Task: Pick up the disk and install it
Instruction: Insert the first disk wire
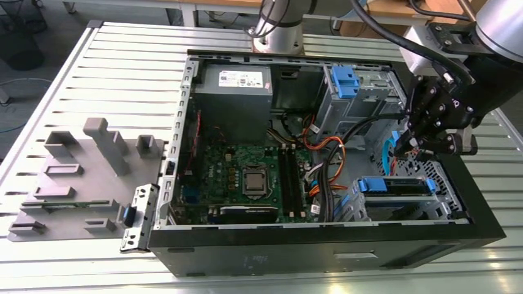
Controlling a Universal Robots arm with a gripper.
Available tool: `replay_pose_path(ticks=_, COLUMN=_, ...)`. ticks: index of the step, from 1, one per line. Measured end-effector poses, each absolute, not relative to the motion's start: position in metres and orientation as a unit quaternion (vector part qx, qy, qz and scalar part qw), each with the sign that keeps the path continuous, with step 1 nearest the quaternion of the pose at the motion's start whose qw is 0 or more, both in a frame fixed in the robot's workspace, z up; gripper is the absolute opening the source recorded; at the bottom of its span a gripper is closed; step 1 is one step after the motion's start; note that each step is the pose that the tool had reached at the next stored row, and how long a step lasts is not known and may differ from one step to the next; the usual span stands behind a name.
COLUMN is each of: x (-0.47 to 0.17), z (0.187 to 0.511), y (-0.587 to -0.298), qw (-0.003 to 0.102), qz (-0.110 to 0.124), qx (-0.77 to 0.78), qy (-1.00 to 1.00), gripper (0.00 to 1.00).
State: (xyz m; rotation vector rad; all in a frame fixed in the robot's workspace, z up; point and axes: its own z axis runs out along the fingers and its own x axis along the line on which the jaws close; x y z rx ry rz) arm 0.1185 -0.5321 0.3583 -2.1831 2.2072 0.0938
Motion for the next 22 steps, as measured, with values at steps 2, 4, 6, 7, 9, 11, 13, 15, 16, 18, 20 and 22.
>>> replay_pose_path(ticks=2, x=0.119, z=0.358, y=-0.532, qw=0.018, qz=0.03, qx=-0.703, qy=0.71, gripper=0.11)
replay_pose_path(ticks=4, x=0.119, z=0.358, y=-0.532, qw=0.018, qz=0.03, qx=-0.703, qy=0.71, gripper=0.11)
replay_pose_path(ticks=6, x=0.119, z=0.358, y=-0.532, qw=0.018, qz=0.03, qx=-0.703, qy=0.711, gripper=0.17)
replay_pose_path(ticks=7, x=0.119, z=0.358, y=-0.532, qw=0.018, qz=0.03, qx=-0.703, qy=0.71, gripper=0.23)
replay_pose_path(ticks=9, x=0.119, z=0.358, y=-0.532, qw=0.018, qz=0.03, qx=-0.703, qy=0.711, gripper=0.3)
replay_pose_path(ticks=11, x=0.119, z=0.358, y=-0.532, qw=0.018, qz=0.03, qx=-0.703, qy=0.711, gripper=0.3)
replay_pose_path(ticks=13, x=0.119, z=0.356, y=-0.532, qw=0.018, qz=0.03, qx=-0.703, qy=0.711, gripper=0.3)
replay_pose_path(ticks=15, x=0.119, z=0.354, y=-0.531, qw=0.018, qz=0.03, qx=-0.703, qy=0.71, gripper=0.3)
replay_pose_path(ticks=16, x=0.119, z=0.352, y=-0.531, qw=0.018, qz=0.03, qx=-0.703, qy=0.71, gripper=0.3)
replay_pose_path(ticks=18, x=0.119, z=0.349, y=-0.53, qw=0.017, qz=0.029, qx=-0.703, qy=0.711, gripper=0.3)
replay_pose_path(ticks=20, x=0.119, z=0.347, y=-0.53, qw=0.016, qz=0.028, qx=-0.703, qy=0.711, gripper=0.3)
replay_pose_path(ticks=22, x=0.119, z=0.346, y=-0.53, qw=0.014, qz=0.026, qx=-0.703, qy=0.711, gripper=0.3)
